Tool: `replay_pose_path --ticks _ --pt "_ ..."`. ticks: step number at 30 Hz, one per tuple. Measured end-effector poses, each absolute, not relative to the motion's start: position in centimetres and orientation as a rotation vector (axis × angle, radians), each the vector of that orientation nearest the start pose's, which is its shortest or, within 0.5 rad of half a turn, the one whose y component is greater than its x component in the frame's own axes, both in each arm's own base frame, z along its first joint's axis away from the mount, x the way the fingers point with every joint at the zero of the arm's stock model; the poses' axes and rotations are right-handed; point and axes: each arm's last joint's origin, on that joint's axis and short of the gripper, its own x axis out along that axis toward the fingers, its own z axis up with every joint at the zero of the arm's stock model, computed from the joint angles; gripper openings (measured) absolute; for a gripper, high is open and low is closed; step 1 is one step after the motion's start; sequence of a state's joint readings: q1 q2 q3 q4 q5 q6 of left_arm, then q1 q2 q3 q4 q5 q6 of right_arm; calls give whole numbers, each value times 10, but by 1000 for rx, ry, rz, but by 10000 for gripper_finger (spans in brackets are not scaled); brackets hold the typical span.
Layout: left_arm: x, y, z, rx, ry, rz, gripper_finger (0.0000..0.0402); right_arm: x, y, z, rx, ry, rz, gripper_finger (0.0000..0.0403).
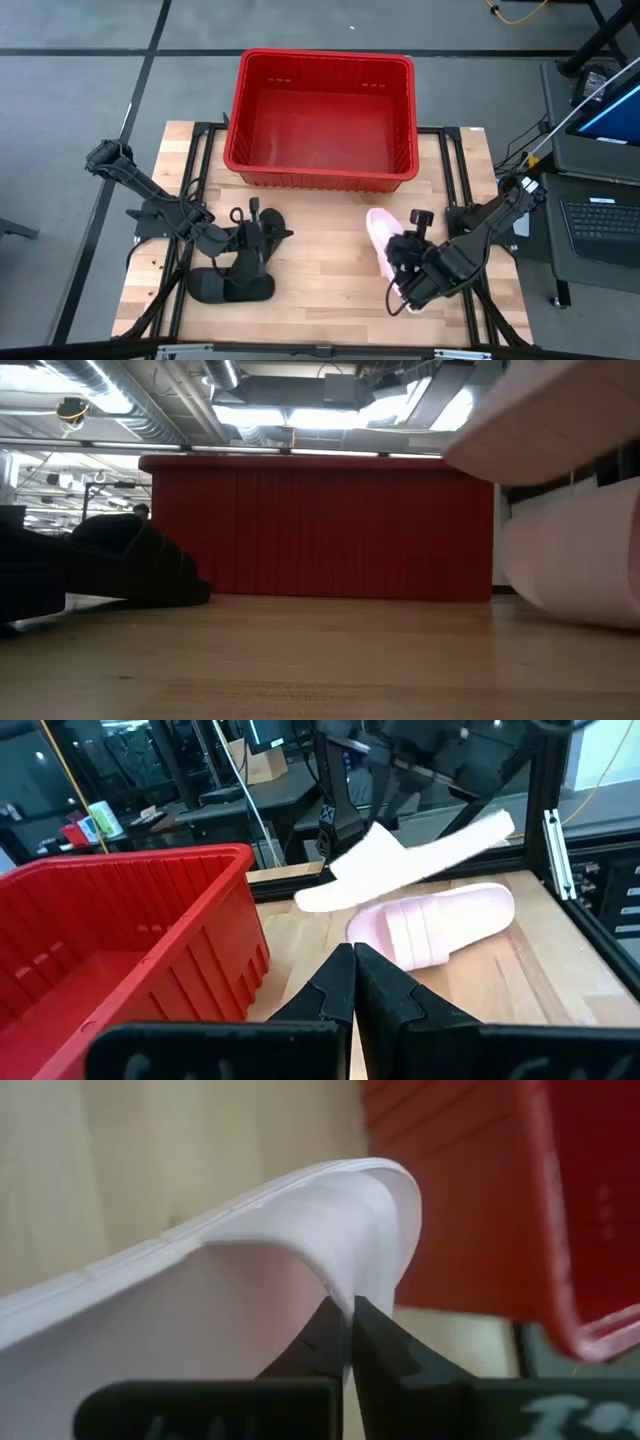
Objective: Pick and place slides into bin
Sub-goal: Put the right pink slide into the red container
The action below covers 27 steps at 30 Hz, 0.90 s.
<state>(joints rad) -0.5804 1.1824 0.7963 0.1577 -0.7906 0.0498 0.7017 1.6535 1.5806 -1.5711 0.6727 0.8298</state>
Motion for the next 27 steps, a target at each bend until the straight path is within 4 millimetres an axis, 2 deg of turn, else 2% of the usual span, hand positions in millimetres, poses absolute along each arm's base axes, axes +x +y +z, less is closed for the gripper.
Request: replay_pose_path --ticks 10,22,27 --pt "225 -123 291 221 185 202 2 254 136 346 -388 947 -626 11" --pt "224 -123 292 233 186 201 2 292 79 351 -345 903 -768 11" --pt "221 -120 296 235 175 206 2 302 58 361 -418 878 -820 10"
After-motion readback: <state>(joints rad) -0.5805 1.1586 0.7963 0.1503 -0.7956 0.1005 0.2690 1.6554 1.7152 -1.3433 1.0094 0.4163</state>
